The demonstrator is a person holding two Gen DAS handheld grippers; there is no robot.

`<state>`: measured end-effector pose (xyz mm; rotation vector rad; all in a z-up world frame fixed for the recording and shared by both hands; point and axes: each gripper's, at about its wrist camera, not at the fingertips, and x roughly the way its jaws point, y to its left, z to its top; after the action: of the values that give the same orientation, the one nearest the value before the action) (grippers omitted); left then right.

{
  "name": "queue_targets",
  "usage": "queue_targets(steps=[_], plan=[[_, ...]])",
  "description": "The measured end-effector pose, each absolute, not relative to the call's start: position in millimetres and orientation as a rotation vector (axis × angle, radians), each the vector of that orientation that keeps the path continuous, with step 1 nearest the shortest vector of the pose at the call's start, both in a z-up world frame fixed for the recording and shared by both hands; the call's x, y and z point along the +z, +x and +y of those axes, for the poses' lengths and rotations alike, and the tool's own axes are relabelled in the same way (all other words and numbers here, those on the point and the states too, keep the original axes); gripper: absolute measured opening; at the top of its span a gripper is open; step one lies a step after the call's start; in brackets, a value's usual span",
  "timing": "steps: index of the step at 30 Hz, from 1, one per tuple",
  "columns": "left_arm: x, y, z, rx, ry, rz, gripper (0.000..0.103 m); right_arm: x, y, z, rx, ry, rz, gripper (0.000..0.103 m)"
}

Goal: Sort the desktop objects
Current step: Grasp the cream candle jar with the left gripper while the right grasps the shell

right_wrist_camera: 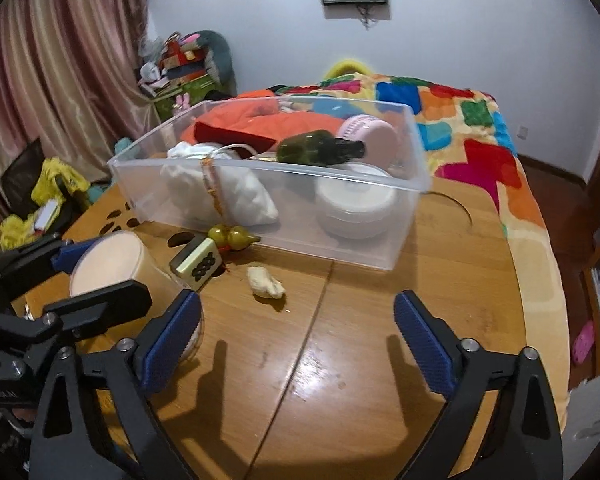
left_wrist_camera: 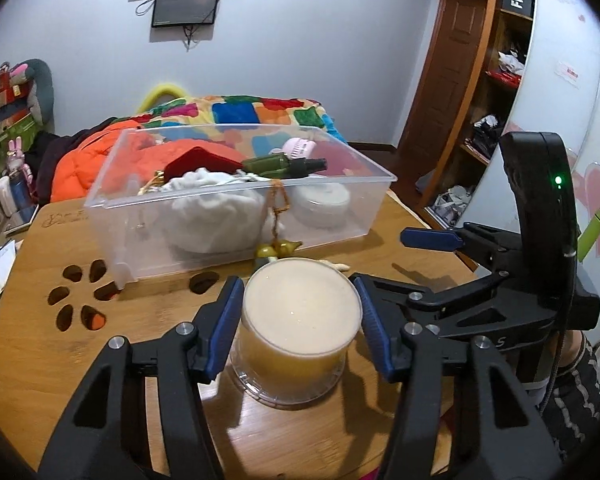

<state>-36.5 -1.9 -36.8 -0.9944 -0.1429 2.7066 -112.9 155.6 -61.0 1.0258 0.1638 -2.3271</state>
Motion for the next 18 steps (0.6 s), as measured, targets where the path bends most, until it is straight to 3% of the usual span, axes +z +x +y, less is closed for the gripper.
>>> queue_targets(steps=[3, 7, 9, 13, 18], plan=[[-37, -34, -9, 2.732, -0.993, -0.135, 0.056, -62, -114, 144, -2.297, 1.024, 0.204, 0.074], [-37, -30, -22, 2.762, -0.989, -0.145, 0.056, -67, -118, 134, -2.275, 1.035, 0.229, 0.069], [-37, -29, -28, 2.775, -0.988, -0.152, 0.056, -69, -120, 131, -2.253, 1.045, 0.23, 0.06], [-40, -31, -36, 2.761, -1.01, -0.212, 0.058, -74, -124, 124, -2.235, 1.052, 0.259, 0.059], [-50, -37, -32, 2.762, -1.074, -0.193, 0.06, -80, -127, 120, -2.214, 1.07, 0.291, 0.044]])
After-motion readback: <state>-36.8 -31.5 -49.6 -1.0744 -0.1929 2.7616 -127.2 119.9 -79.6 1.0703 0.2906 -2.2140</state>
